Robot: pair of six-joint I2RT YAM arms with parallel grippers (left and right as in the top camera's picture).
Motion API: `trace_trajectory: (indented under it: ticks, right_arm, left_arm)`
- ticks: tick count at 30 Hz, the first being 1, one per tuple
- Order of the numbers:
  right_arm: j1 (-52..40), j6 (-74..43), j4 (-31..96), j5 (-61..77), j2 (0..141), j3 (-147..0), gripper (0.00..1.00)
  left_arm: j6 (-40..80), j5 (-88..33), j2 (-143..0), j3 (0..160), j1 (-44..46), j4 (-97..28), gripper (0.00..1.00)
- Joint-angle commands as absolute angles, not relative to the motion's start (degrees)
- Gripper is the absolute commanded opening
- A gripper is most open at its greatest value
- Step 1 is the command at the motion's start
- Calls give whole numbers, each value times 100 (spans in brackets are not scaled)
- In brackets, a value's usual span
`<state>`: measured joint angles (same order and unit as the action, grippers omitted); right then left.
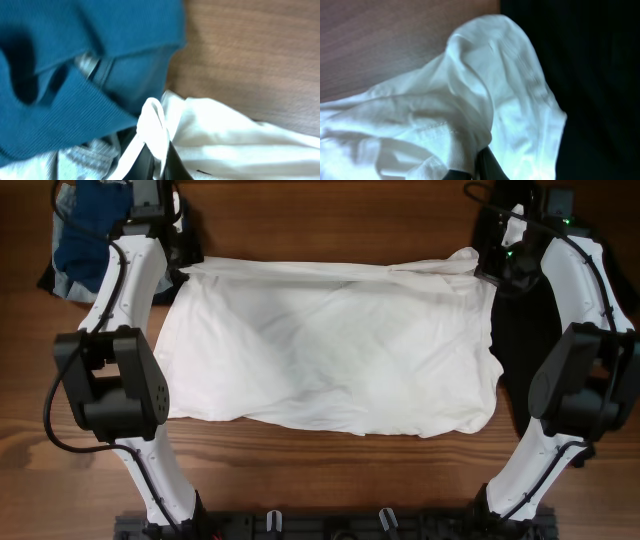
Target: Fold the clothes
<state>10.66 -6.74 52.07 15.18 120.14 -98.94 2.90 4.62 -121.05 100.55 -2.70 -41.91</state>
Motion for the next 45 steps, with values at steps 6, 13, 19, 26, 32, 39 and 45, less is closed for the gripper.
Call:
trace_trajectory:
  ticks: [6,13,19,26,32,39,45]
  right_arm:
    - [1186,-596,5446,1288,11957,-9889,4]
    - [1186,-440,5629,1284,11957,-9889,20]
    - [1188,-314,5905,1291,11957,-9889,44]
    - [1184,-397,5857,1833,11225,-9902,45]
    - [1120,-655,6976,1758,9677,-9887,50]
    - [1066,-1232,7175,1745,8169,-8254,50]
    - [735,-1367,6834,1737,7275,-6877,59]
  left_arm:
    - [307,272,-11979,10084,-349,-4532,4]
    - [307,239,-11979,10084,-349,-4812,31]
    - [307,242,-11979,10084,-349,-5137,59]
    - [419,143,-11262,10095,-349,-5476,68]
    - [1555,69,-10066,10095,-349,-6521,75]
    - [1957,-106,-9946,9841,-322,-7728,69]
    - [2921,-19,-9135,8243,-75,-7183,67]
